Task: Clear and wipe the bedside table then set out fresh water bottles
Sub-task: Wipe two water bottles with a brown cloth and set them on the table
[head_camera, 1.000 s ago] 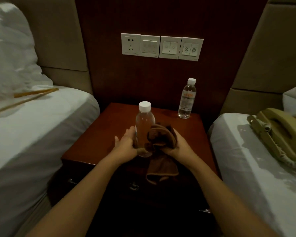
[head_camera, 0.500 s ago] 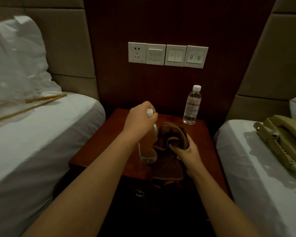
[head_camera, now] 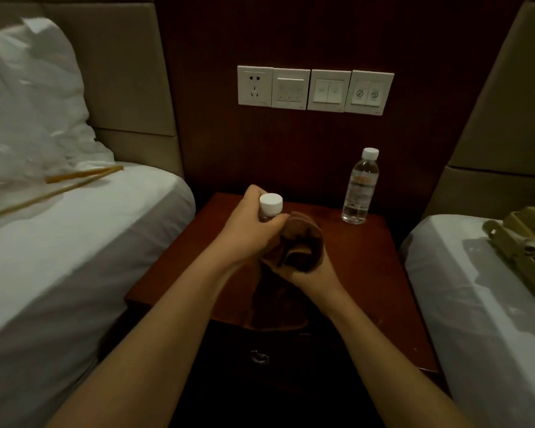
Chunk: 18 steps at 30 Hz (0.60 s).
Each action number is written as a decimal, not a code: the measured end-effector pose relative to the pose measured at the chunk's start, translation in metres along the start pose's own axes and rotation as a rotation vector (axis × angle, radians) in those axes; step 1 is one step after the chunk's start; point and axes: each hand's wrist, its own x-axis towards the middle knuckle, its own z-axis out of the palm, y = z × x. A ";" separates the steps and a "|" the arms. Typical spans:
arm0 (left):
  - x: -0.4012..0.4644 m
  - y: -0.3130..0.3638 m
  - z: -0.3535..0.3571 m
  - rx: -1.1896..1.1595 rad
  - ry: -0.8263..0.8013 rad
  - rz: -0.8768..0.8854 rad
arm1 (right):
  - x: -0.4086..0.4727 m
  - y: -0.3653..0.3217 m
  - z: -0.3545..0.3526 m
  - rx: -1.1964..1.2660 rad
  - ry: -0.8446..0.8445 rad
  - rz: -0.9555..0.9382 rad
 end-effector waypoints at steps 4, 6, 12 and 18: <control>0.006 -0.007 -0.002 -0.093 0.047 -0.049 | -0.003 0.012 -0.004 -0.106 -0.055 -0.005; 0.009 -0.012 -0.011 -0.160 0.058 -0.096 | -0.002 0.012 -0.005 -0.165 -0.113 -0.016; 0.005 -0.023 -0.032 -0.225 0.070 -0.090 | 0.010 -0.002 -0.008 -0.614 -0.211 0.029; -0.008 -0.022 -0.022 -0.231 0.069 -0.091 | 0.015 -0.034 -0.046 -1.320 -0.407 0.143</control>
